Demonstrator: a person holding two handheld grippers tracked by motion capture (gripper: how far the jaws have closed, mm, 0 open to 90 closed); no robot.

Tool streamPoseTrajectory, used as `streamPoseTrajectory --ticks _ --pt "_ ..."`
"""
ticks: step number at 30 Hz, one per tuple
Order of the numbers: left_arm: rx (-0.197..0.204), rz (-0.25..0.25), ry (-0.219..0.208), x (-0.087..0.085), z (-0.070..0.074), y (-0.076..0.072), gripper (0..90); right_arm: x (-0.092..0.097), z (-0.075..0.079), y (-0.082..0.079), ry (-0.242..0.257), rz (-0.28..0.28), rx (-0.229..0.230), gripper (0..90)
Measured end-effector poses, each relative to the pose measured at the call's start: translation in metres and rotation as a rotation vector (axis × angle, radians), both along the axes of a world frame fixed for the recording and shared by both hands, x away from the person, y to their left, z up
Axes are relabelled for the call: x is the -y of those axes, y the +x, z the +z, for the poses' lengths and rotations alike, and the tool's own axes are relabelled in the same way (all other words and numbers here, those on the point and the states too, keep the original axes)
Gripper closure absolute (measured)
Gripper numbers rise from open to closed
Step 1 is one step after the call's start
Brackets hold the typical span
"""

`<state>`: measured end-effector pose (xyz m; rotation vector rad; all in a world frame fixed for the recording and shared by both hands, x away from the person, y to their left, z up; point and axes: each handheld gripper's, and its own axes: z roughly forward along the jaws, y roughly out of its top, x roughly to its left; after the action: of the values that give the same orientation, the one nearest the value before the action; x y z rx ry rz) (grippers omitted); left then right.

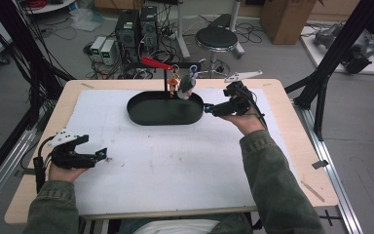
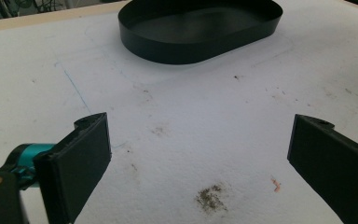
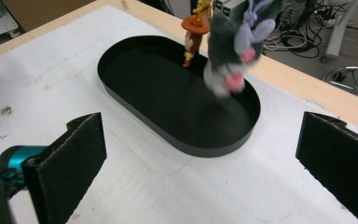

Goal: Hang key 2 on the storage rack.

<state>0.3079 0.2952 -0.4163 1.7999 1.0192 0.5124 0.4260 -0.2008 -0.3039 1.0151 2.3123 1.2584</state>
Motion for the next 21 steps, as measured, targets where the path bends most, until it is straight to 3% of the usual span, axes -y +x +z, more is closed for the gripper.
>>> streamPoseTrajectory --ticks 3,7,18,21 --pt "0.0 -0.005 0.004 0.001 0.0 0.0 6.5 0.006 -0.01 -0.004 0.037 -0.017 -0.016 0.6" --pt "0.003 -0.001 0.003 0.0 0.0 -0.001 6.5 0.012 -0.022 -0.01 0.04 -0.025 -0.014 0.6" --pt "0.006 -0.003 0.003 0.0 0.001 -0.001 6.5 0.032 -0.029 -0.03 0.074 -0.043 0.013 0.6" --pt "0.004 -0.003 0.0 0.001 0.0 -0.001 6.5 0.038 -0.035 -0.035 0.076 -0.052 0.001 0.6"
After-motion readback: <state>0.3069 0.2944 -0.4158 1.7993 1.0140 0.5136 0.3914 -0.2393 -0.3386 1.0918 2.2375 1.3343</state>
